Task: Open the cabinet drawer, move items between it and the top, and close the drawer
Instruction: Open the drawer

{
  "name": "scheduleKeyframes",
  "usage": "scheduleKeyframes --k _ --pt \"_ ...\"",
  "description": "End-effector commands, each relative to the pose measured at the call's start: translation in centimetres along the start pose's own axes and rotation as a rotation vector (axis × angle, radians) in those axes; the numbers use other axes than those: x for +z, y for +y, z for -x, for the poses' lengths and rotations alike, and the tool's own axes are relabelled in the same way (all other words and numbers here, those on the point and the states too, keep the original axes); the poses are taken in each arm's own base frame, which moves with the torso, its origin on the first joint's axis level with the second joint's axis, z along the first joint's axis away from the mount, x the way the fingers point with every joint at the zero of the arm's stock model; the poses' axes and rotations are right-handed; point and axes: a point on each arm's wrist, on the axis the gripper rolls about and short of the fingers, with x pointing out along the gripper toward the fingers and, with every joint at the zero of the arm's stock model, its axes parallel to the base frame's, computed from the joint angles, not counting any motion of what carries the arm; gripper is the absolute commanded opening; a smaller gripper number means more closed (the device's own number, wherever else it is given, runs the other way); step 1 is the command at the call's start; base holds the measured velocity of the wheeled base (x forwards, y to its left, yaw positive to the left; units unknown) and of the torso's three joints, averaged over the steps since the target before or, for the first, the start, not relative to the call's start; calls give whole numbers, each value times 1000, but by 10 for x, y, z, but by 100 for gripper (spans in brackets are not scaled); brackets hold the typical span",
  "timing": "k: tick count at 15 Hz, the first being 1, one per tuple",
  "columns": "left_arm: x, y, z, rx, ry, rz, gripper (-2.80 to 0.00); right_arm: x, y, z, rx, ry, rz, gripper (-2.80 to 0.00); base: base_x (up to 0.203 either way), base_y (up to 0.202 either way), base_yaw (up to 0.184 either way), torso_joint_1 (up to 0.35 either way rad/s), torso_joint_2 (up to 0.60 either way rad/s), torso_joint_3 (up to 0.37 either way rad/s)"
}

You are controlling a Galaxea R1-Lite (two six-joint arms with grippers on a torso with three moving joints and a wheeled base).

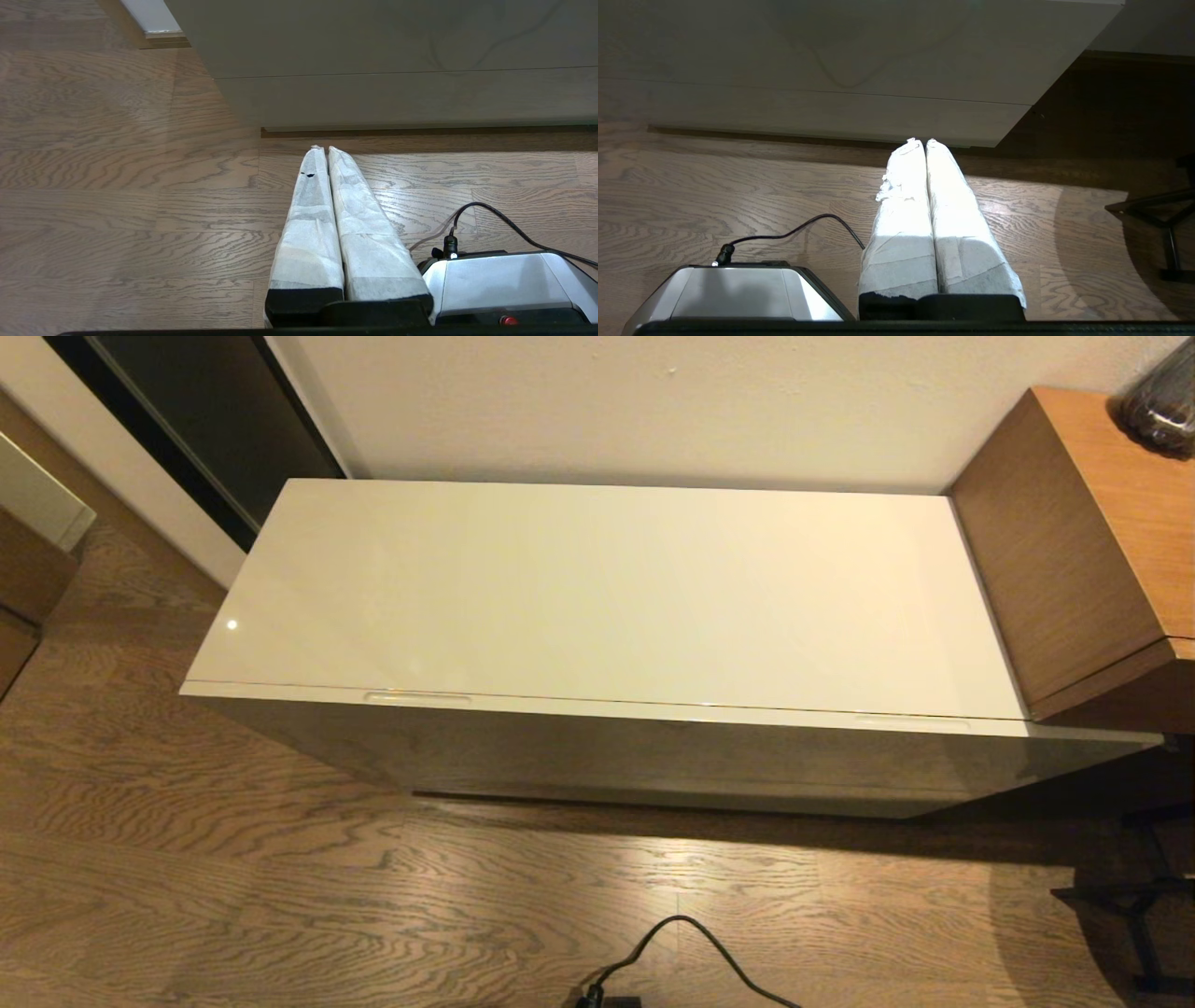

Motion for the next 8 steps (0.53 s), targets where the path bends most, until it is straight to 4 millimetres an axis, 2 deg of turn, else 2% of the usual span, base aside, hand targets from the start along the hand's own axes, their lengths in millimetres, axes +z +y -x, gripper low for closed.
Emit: scheduleKeyframes --k 1,8 --pt "0 0 0 -1 0 -1 -280 0 0 0 1 2 0 -280 0 0 0 0 0 0" --pt "0 0 0 -1 0 -1 -280 -1 0 0 5 7 26 -280 0 0 0 0 0 0"
